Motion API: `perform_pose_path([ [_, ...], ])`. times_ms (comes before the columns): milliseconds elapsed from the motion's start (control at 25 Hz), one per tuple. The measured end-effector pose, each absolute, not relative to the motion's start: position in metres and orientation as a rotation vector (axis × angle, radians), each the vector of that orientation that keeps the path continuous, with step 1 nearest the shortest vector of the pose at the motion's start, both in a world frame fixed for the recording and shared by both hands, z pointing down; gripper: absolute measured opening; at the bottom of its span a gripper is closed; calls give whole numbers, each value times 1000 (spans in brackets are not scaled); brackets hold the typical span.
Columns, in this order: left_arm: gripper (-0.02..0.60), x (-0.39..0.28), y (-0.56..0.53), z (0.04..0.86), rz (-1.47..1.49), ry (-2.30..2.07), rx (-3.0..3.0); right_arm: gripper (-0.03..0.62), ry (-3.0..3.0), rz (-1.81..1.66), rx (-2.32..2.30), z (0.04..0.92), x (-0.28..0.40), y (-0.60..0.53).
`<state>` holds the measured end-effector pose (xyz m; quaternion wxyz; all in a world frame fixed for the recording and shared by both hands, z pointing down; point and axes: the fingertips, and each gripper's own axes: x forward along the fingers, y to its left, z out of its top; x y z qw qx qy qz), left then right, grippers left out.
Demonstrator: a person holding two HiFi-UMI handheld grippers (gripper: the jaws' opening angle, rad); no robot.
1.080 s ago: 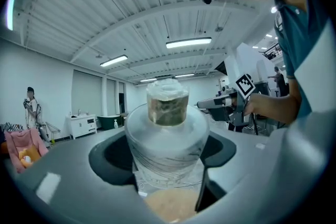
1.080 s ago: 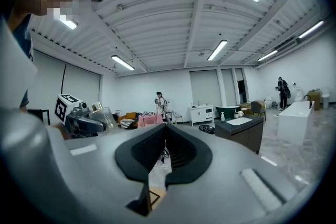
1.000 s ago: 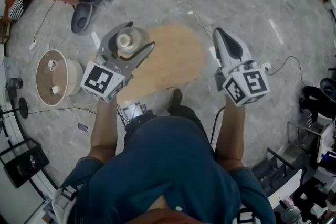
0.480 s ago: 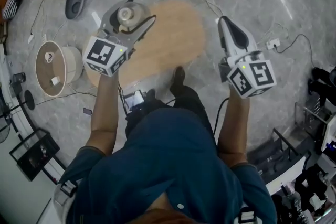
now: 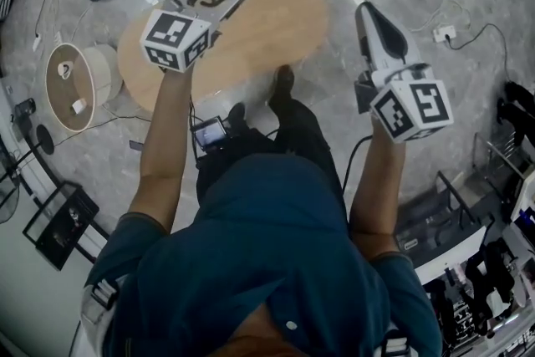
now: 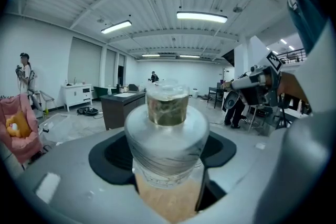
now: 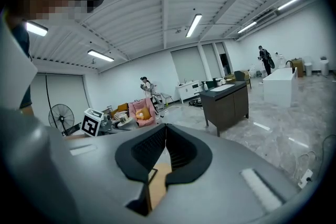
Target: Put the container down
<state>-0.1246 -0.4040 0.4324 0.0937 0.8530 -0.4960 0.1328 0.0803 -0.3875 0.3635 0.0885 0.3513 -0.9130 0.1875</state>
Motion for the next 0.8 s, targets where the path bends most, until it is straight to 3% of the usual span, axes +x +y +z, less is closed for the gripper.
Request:
perform_pose_path([
  [800, 336, -106, -423, 594, 481, -1334, 2406, 11, -2578, 688, 1051, 445, 92, -373],
])
